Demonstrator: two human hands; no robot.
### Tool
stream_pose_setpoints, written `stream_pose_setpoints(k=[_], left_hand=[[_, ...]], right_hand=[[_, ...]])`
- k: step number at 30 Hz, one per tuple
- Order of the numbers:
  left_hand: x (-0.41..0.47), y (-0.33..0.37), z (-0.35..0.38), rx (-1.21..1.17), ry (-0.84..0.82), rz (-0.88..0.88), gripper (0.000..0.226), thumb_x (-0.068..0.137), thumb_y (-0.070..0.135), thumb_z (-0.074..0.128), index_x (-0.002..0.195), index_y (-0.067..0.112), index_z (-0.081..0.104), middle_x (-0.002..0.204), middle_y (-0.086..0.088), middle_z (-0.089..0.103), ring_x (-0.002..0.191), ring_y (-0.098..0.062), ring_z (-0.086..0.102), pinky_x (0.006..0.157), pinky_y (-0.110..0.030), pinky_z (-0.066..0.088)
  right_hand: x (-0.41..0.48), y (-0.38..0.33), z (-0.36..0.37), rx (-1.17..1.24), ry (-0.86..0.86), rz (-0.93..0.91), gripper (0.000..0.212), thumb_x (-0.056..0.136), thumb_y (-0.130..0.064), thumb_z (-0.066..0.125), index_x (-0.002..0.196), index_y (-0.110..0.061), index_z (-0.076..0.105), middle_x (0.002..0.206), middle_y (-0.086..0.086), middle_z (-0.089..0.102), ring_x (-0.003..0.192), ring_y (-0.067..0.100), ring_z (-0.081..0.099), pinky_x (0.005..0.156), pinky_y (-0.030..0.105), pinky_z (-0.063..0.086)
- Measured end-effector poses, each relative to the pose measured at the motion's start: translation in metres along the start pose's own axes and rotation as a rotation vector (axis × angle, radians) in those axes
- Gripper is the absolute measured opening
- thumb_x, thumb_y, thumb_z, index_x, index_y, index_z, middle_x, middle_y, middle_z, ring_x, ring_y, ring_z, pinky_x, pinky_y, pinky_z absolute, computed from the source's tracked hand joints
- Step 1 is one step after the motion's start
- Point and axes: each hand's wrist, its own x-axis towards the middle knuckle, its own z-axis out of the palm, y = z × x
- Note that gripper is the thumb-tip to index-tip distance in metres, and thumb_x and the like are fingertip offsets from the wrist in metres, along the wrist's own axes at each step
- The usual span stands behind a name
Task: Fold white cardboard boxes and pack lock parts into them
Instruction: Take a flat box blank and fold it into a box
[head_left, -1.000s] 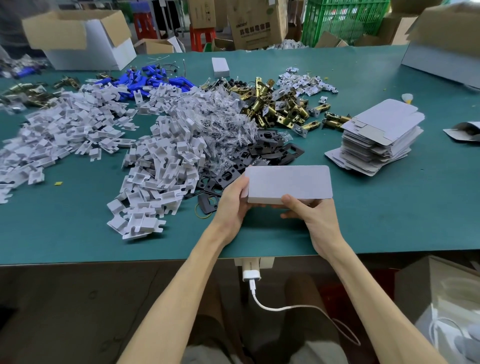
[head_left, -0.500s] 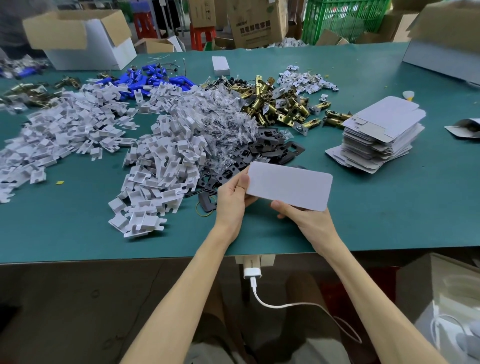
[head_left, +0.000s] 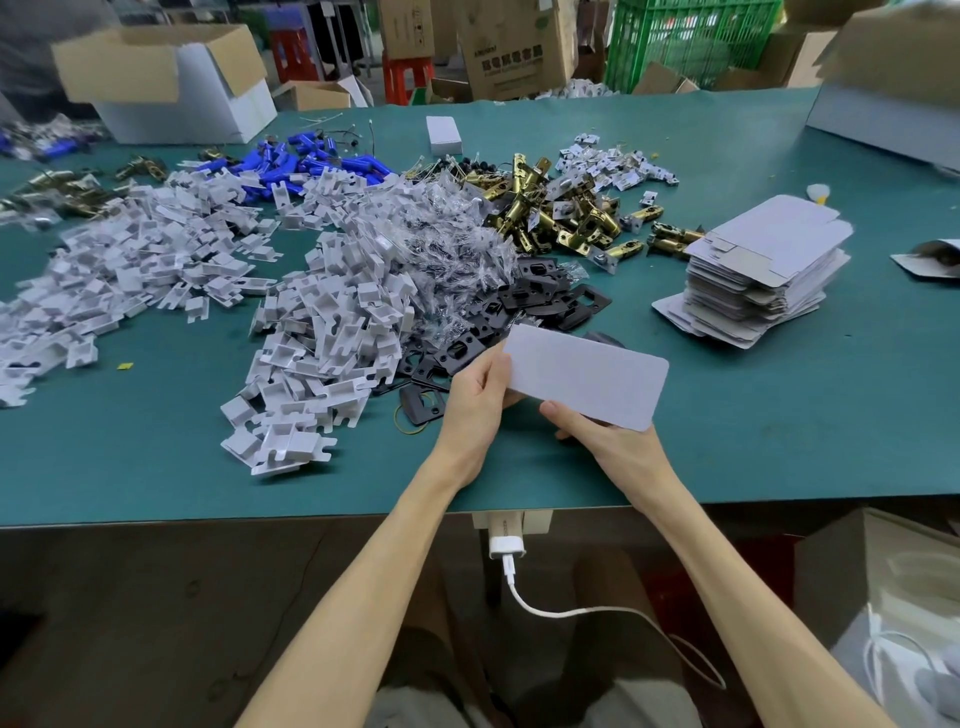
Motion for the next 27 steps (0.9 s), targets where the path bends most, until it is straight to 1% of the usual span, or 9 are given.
stream_pose_setpoints(k=[2,7,10,14,18,20,24,25,27], left_hand=[[-0.0008,0.0002,0.0006,0.023,-0.003,0.028,0.027,0.113,0.021,0.044,0.128,0.025,0.065,0.126,-0.008,0.072,0.121,-0.029,0.066,0.102,-0.045,0.056],[-0.0001,-0.0021,-0.0004,0.054,0.003,0.032,0.036,0.113,0.021,0.043,0.143,0.011,0.059,0.131,-0.009,0.071,0.123,-0.025,0.066,0.103,-0.044,0.057],[-0.0007,-0.0017,-0.0006,0.080,-0.002,0.023,0.037,0.113,0.021,0.042,0.145,0.010,0.058,0.132,-0.009,0.070,0.124,-0.024,0.065,0.105,-0.045,0.055],[-0.0012,-0.0028,0.0000,0.140,-0.010,0.018,0.038,0.114,0.019,0.039,0.146,0.009,0.055,0.134,-0.008,0.068,0.127,-0.022,0.063,0.109,-0.048,0.051],[-0.0027,0.0006,-0.0007,0.130,-0.074,0.034,0.036,0.113,0.019,0.042,0.147,0.016,0.054,0.139,-0.003,0.066,0.130,-0.017,0.062,0.111,-0.039,0.051],[-0.0035,0.0012,-0.0003,0.138,-0.083,0.047,0.039,0.113,0.019,0.043,0.150,0.013,0.052,0.140,-0.003,0.066,0.130,-0.016,0.062,0.110,-0.036,0.051],[-0.0016,0.0000,-0.0005,0.114,-0.005,0.055,0.039,0.112,0.018,0.047,0.149,0.011,0.054,0.137,-0.003,0.068,0.126,-0.017,0.064,0.107,-0.041,0.054],[-0.0006,-0.0007,-0.0013,0.095,0.033,0.049,0.039,0.111,0.017,0.049,0.149,0.012,0.055,0.137,-0.003,0.068,0.126,-0.019,0.064,0.106,-0.045,0.055],[0.0013,-0.0024,-0.0030,0.055,0.100,0.030,0.038,0.110,0.017,0.051,0.147,0.012,0.057,0.136,-0.004,0.068,0.126,-0.024,0.064,0.104,-0.050,0.055]], right_hand=[[0.0002,0.0002,-0.0007,-0.006,-0.021,0.012,0.025,0.085,-0.024,0.084,0.104,-0.016,0.070,0.087,-0.004,0.074,0.074,0.010,0.070,0.068,0.015,0.053],[0.0005,0.0008,-0.0014,-0.030,-0.040,0.019,0.027,0.084,-0.029,0.084,0.102,-0.017,0.068,0.086,-0.005,0.073,0.076,0.010,0.069,0.070,0.017,0.054],[0.0001,-0.0003,-0.0013,-0.038,-0.052,0.008,0.029,0.084,-0.029,0.083,0.104,-0.015,0.067,0.087,-0.008,0.072,0.079,0.008,0.068,0.072,0.017,0.053],[-0.0001,-0.0020,0.0010,-0.043,-0.052,-0.008,0.039,0.083,-0.026,0.083,0.114,-0.010,0.064,0.097,-0.007,0.070,0.088,0.006,0.067,0.078,0.018,0.052],[-0.0017,-0.0045,0.0015,-0.033,-0.026,-0.019,0.032,0.084,-0.020,0.083,0.110,-0.010,0.067,0.091,-0.005,0.072,0.079,0.009,0.068,0.072,0.019,0.053],[-0.0017,-0.0043,0.0008,-0.027,-0.018,-0.018,0.031,0.084,-0.018,0.083,0.109,-0.010,0.067,0.089,-0.005,0.073,0.077,0.009,0.068,0.071,0.019,0.054],[-0.0002,-0.0042,0.0039,-0.037,-0.007,0.008,0.039,0.082,-0.022,0.084,0.116,-0.011,0.067,0.101,-0.005,0.074,0.087,0.008,0.069,0.078,0.021,0.056],[0.0008,-0.0053,0.0045,-0.038,0.001,0.014,0.037,0.082,-0.021,0.084,0.115,-0.013,0.069,0.103,-0.003,0.075,0.087,0.010,0.069,0.078,0.024,0.058],[0.0030,-0.0071,0.0041,-0.008,0.011,0.012,0.023,0.085,-0.016,0.082,0.106,-0.018,0.074,0.098,0.000,0.078,0.079,0.013,0.070,0.073,0.028,0.059]])
